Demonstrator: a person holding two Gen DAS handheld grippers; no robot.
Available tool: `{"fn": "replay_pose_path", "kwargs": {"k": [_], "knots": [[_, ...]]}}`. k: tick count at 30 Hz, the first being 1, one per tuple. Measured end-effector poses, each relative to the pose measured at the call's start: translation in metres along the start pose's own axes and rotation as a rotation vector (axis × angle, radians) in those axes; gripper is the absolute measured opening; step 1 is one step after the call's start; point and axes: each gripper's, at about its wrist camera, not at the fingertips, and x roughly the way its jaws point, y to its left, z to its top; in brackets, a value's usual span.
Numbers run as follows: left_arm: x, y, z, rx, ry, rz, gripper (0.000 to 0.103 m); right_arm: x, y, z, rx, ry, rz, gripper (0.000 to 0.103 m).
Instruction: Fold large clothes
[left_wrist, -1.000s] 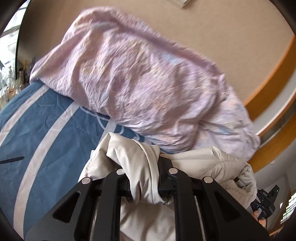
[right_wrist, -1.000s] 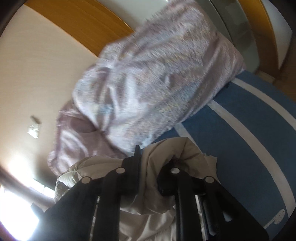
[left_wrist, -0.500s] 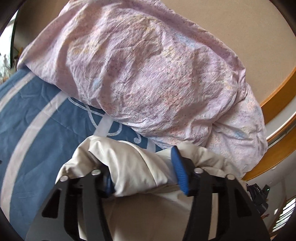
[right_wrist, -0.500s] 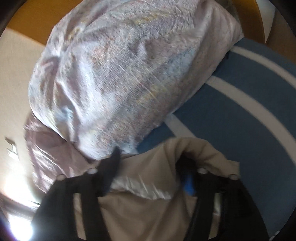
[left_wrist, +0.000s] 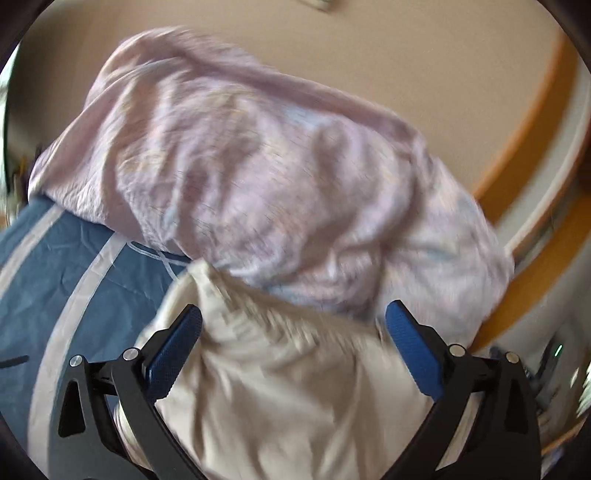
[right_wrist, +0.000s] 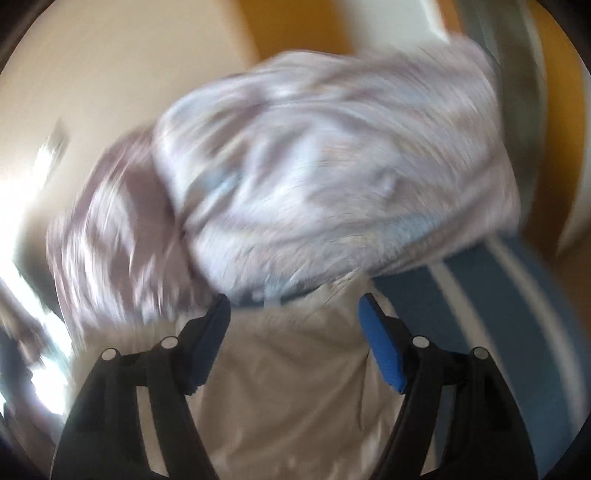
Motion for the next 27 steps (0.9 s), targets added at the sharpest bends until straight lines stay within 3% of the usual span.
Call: {"fn": "replay_pose_path", "kwargs": {"k": [4, 6, 11, 18, 27], "knots": [[-0.009, -0.028, -0.030, 0.153, -0.007, 0.047, 0.101, -0.007, 0.028, -0.027, -0.139, 0.030, -0.046, 0.072], [-0.004, -0.036, -0.042, 0.225, -0.012, 0.103, 0.101, -0.002, 0.034, -0.034, -0.161, 0.054, -0.048, 0.072], [0.023, -0.040, -0.058, 0.326, -0.016, 0.249, 0.101, 0.030, 0.046, -0.049, -0.230, 0.098, -0.168, 0.072], [0.065, -0.017, -0.052, 0.233, 0.043, 0.318, 0.101, 0.079, 0.035, -0.054, -0.198, 0.177, -0.251, 0.074], [0.091, -0.007, -0.054, 0.214, 0.078, 0.353, 0.102, 0.117, 0.023, -0.057, -0.172, 0.251, -0.259, 0.082]]}}
